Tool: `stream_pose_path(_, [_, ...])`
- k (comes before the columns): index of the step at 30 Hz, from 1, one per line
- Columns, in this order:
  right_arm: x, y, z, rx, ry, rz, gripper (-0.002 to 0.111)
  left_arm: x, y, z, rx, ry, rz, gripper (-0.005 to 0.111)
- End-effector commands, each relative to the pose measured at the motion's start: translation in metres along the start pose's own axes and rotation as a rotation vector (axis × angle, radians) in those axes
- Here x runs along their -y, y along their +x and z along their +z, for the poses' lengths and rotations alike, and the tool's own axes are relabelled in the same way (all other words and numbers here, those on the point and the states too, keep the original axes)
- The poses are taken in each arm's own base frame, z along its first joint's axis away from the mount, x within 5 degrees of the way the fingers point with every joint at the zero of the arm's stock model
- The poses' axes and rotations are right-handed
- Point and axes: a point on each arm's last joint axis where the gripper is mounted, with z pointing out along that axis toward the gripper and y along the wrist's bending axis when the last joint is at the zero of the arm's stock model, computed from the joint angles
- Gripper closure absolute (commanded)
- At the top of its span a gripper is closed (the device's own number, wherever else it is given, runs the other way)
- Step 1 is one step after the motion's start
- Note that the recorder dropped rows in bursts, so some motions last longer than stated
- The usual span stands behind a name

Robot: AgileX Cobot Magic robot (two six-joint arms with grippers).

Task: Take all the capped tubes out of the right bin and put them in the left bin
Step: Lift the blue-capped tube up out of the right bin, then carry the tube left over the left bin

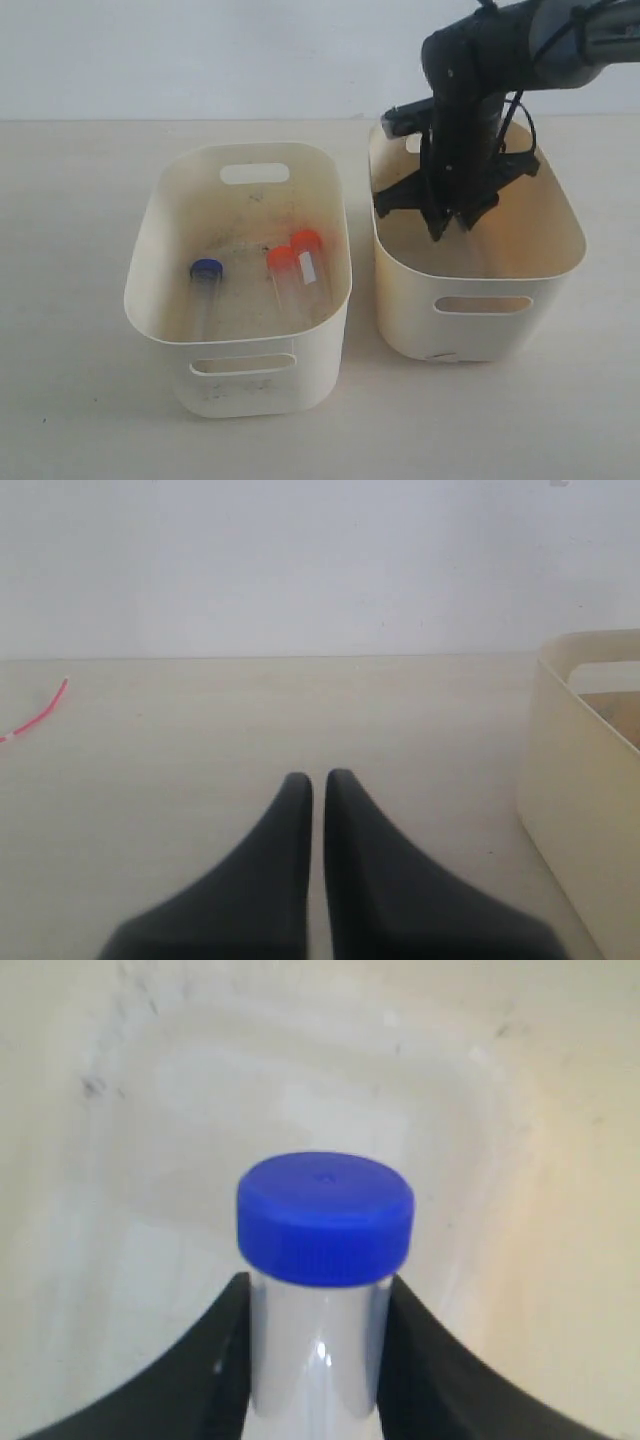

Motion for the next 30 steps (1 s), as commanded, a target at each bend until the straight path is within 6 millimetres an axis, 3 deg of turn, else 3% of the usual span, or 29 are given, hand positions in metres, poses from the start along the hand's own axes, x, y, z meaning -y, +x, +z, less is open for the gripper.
stream_pose_path(1, [0.007,-0.005,-0.039,0.136,-0.017,0.010,0.108,0.000,-0.002,-0.001,0.016,0.000,-0.004,0.103])
stream_pose_path(12, [0.020,0.000,-0.119,0.369,-0.082,0.076,0.108,0.000,-0.002,-0.001,0.016,0.000,-0.004,0.103])
stream_pose_path(16, [0.011,0.005,-0.143,0.419,-0.255,0.149,0.108,0.000,-0.002,-0.001,0.016,0.000,-0.004,0.103])
stream_pose_path(21, [-0.030,0.010,-0.159,0.453,-0.463,0.065,0.108,0.000,-0.002,-0.001,0.016,0.000,-0.004,0.103])
stream_pose_path(24, [-0.055,0.014,-0.167,0.492,-0.507,0.006,0.108,0.000,-0.002,-0.001,0.016,0.000,-0.004,0.103])
stream_pose_path(30, [-0.086,0.022,-0.176,0.562,-0.548,-0.089,0.108,0.000,-0.002,-0.001,0.016,0.000,-0.004,0.103])
